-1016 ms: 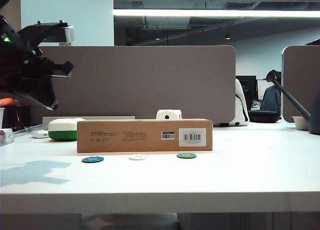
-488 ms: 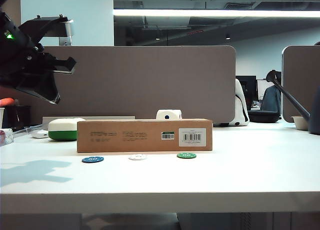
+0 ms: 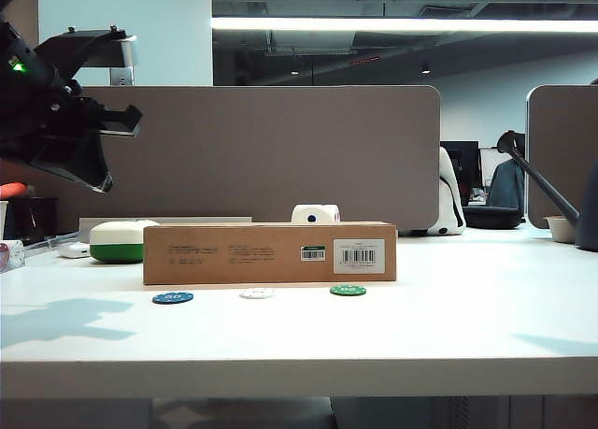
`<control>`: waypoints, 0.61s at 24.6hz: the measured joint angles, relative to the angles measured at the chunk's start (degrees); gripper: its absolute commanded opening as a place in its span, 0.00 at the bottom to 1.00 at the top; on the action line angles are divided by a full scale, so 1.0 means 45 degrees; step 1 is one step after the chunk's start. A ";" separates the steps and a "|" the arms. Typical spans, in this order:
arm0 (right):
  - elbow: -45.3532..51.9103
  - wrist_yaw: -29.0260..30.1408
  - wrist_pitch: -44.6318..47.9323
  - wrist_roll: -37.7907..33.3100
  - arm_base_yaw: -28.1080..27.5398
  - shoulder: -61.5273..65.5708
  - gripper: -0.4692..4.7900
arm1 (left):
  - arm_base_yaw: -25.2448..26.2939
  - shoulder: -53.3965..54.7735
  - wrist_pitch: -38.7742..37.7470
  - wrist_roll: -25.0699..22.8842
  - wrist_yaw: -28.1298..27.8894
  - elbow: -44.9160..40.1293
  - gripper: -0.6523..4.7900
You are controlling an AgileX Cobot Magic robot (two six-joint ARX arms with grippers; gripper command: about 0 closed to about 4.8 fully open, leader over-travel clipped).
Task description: Push the chip with the highest value in the row forward next to the rectangular box.
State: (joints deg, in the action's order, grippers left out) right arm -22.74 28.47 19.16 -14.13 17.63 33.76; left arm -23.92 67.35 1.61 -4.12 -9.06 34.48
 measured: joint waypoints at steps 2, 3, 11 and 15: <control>-0.0427 -0.0597 0.0126 0.0413 0.0792 0.1379 0.08 | -0.0010 0.0000 0.0136 -0.0005 0.0005 0.0000 0.11; -0.0631 -0.1185 0.0126 0.0651 0.1258 0.2152 0.08 | -0.0010 -0.0005 0.0199 -0.0005 0.0005 0.0005 0.11; -0.2803 -0.4881 0.1030 0.2477 0.4313 0.8480 0.08 | 0.0053 -0.0005 0.0267 -0.0034 -0.0029 0.0005 0.11; -0.4561 -0.3551 0.1180 0.2841 0.4556 1.1234 0.08 | -0.0005 -0.0005 0.0107 -0.0058 -0.0034 0.0010 0.11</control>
State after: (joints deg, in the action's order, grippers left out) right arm -43.27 12.49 24.47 -1.34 38.13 84.31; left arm -23.94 67.33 2.09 -4.38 -9.21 34.52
